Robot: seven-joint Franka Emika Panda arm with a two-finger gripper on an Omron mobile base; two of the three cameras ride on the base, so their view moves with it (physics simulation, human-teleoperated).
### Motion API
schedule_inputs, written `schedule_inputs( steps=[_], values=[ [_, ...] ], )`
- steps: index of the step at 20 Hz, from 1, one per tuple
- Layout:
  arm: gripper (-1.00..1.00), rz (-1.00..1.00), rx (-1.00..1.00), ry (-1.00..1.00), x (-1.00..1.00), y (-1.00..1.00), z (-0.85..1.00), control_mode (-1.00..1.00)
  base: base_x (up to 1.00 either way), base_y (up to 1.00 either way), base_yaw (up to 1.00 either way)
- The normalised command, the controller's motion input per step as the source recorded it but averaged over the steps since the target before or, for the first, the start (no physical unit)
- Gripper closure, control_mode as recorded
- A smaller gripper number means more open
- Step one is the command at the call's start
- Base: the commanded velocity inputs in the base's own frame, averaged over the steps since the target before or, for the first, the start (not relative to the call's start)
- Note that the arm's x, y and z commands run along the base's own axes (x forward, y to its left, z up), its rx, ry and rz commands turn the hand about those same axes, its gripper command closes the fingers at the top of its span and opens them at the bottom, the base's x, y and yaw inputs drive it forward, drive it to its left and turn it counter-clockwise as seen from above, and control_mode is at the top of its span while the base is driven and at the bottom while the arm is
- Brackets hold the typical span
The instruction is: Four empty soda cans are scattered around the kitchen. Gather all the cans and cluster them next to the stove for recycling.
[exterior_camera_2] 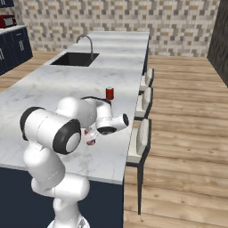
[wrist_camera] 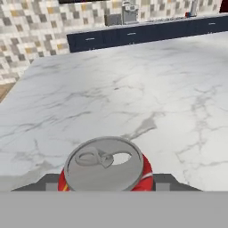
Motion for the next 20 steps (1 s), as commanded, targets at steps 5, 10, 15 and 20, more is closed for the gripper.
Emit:
schedule_inputs(
  steps=[5, 10, 15, 20],
  values=[
    [1.0, 0.0, 0.03, -0.15, -0.36, -0.17, 0.78, -1.0, 0.0, 0.0, 0.0],
    [1.0, 0.0, 0.02, -0.2, -0.55, -0.1, 0.73, -1.0, 0.0, 0.0, 0.0],
    [1.0, 0.0, 0.03, -0.23, -0.67, -0.02, 0.54, -1.0, 0.0, 0.0, 0.0],
    [1.0, 0.0, 0.0, -0.2, -0.53, 0.0, 0.3, -1.0, 0.0, 0.0, 0.0]
  ],
)
